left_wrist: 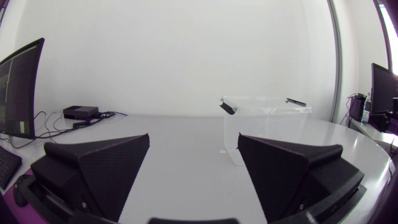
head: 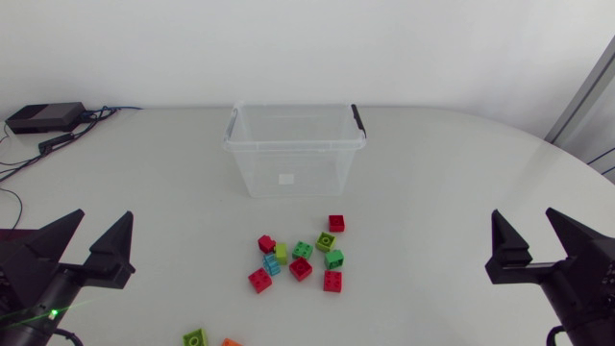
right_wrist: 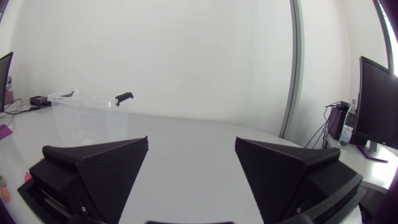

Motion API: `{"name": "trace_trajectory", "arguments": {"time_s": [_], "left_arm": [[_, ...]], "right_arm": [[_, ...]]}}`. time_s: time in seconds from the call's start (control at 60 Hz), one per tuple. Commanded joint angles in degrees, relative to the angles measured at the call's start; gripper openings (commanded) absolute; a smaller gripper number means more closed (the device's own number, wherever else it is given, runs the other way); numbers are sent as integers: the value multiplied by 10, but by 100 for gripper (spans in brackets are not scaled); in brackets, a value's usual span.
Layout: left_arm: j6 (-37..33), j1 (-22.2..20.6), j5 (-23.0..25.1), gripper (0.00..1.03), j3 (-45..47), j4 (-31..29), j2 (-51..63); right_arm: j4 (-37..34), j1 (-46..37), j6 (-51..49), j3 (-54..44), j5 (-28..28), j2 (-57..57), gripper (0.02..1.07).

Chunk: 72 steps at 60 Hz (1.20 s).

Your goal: Pick up the duplo bricks and place them in the container

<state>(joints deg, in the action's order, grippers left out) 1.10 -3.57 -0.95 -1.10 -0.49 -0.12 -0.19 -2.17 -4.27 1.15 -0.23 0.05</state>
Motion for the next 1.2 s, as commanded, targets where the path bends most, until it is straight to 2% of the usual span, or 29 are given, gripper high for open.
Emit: {"name": "trace_trajectory", "arguments": {"time_s": [0.0,0.4,0.6,0.717,0.85,0.967,1.017,1.1,1.183], "left_arm": [[6,-5,-1,99,10,1,-7],[6,-12,-1,99,10,5,-7],[4,-20,-1,97,-30,6,1],[7,-50,-1,96,-92,12,89],[12,-57,-1,96,-177,5,227],[15,-68,-1,96,-253,-28,334],[17,-75,0,92,-291,-57,381],[2,-93,-1,92,-355,-135,456],[-53,-99,3,92,-427,-234,554]], "right_arm": [[-3,3,11,-11,-2,-3,103],[-1,10,11,-11,-3,-4,103],[20,19,11,-11,-3,-4,103],[36,22,10,-7,-4,-1,102],[64,22,8,17,-7,54,102],[99,23,8,56,-7,154,102],[100,23,8,76,-7,193,102],[101,24,11,106,-8,250,102],[99,31,23,134,-7,305,102]]}}
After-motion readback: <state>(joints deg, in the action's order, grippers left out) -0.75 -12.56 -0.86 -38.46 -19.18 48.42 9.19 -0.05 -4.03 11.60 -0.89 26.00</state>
